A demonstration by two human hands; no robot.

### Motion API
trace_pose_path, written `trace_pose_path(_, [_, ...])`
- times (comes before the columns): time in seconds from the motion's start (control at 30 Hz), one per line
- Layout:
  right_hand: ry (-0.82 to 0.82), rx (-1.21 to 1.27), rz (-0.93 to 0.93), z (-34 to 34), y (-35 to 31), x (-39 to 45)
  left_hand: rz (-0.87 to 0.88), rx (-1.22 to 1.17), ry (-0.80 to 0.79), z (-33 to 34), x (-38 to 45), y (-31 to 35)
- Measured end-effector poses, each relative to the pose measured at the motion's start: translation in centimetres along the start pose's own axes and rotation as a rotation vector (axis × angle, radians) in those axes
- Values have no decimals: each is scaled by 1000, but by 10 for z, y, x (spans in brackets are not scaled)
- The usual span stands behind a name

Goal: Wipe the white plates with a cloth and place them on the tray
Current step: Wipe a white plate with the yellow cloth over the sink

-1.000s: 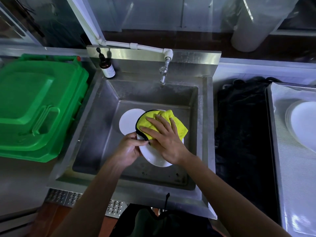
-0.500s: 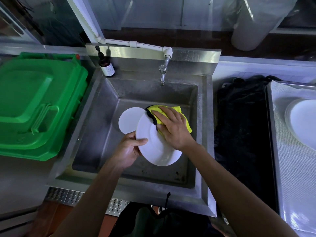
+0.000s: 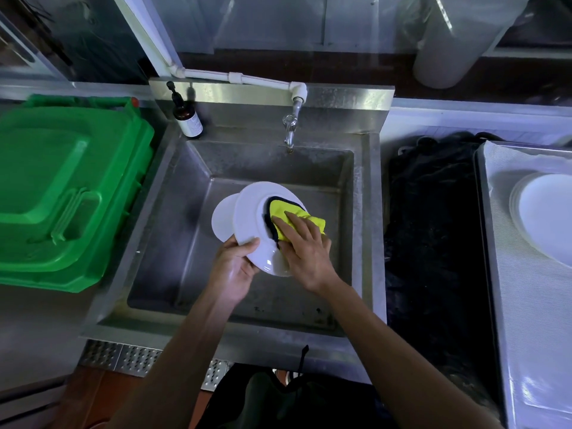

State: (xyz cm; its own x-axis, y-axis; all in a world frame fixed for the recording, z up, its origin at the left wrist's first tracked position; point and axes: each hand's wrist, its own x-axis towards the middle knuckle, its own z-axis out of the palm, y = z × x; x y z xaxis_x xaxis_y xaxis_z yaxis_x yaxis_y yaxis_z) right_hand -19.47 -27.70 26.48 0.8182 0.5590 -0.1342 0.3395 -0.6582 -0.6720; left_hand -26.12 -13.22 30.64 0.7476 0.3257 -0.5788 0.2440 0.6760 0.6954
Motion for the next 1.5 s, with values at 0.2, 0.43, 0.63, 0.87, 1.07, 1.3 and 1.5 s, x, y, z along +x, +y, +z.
trace_pose_path(0.2, [66, 53, -37, 13, -18, -14, 12, -68, 27, 3, 6, 0])
trace_pose_path(0.43, [170, 3, -65, 25, -34, -28, 8, -158, 59, 8, 14, 0])
trace_pose_path(0.63, [167, 24, -45, 22, -23, -35, -5, -217, 108, 8, 13, 4])
trace_pose_path(0.87, [203, 152, -10, 16, -2, -28, 5, -244, 44, -7, 12, 1])
trace_pose_path(1.07, [235, 330, 66, -1, 16, -12, -5, -191, -76, -25, 14, 4])
trace_pose_path(1.3, [196, 309, 100, -30, 28, 9, -67, -109, -157, -34, 13, 3])
trace_pose_path(1.5, [162, 170, 115, -43, 25, 25, -98, 56, -181, -28, 9, 0])
